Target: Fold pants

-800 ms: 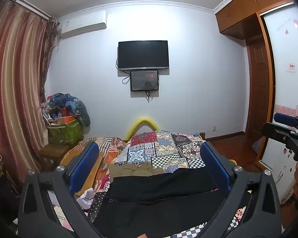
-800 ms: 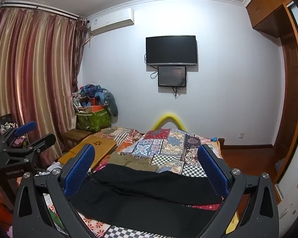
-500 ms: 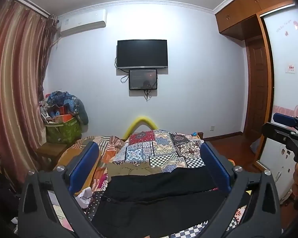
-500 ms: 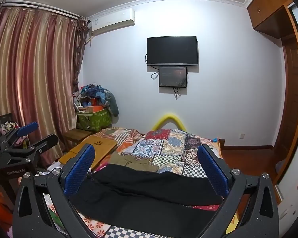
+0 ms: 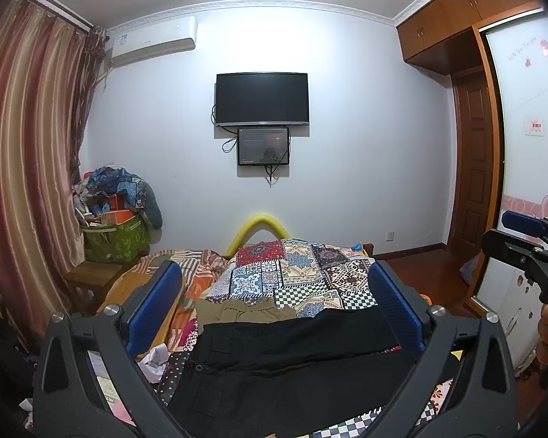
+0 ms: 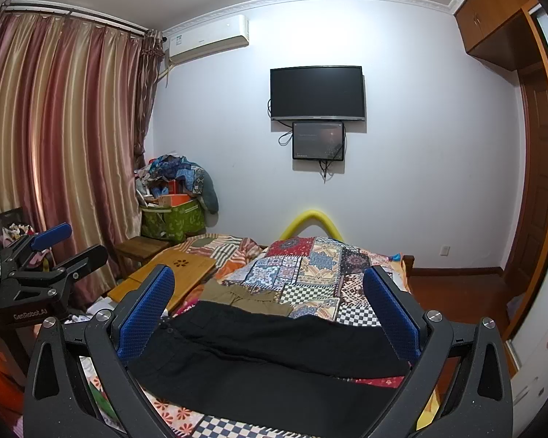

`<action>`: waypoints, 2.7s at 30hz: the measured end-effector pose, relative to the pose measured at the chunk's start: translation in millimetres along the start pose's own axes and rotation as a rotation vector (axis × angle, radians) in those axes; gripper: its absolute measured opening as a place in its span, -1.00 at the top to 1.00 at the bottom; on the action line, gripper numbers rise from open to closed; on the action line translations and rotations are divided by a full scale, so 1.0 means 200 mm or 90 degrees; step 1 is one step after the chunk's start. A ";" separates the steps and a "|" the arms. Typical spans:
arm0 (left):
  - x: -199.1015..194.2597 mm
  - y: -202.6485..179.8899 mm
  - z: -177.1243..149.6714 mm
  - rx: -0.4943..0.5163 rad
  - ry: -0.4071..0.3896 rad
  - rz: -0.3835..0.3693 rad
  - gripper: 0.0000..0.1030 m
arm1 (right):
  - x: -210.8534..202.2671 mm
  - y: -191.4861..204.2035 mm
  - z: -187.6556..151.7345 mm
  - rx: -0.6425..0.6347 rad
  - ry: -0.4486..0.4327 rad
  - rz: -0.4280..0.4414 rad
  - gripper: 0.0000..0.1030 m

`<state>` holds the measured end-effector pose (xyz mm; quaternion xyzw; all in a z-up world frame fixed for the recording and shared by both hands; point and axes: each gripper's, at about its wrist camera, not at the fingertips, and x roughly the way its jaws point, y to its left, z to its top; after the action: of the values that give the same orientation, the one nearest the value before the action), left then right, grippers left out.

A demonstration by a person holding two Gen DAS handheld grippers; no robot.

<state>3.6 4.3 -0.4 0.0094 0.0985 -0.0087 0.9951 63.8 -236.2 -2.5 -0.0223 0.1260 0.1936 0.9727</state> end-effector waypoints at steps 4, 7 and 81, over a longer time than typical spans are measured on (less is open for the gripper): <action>0.00 0.00 0.00 -0.001 0.000 0.000 -1.00 | 0.00 0.00 0.00 0.001 0.000 0.000 -0.99; 0.00 0.00 0.00 -0.001 -0.001 0.000 -1.00 | 0.00 0.00 0.00 0.003 -0.001 0.001 -0.99; 1.09 0.32 -0.48 -0.052 0.190 0.052 -1.00 | 0.65 -0.48 -0.43 0.055 0.198 -0.098 -0.99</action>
<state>200.8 67.6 -135.5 -0.0260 0.2452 0.0370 0.9684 196.5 -283.5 -118.8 -0.0201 0.2806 0.1069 0.9536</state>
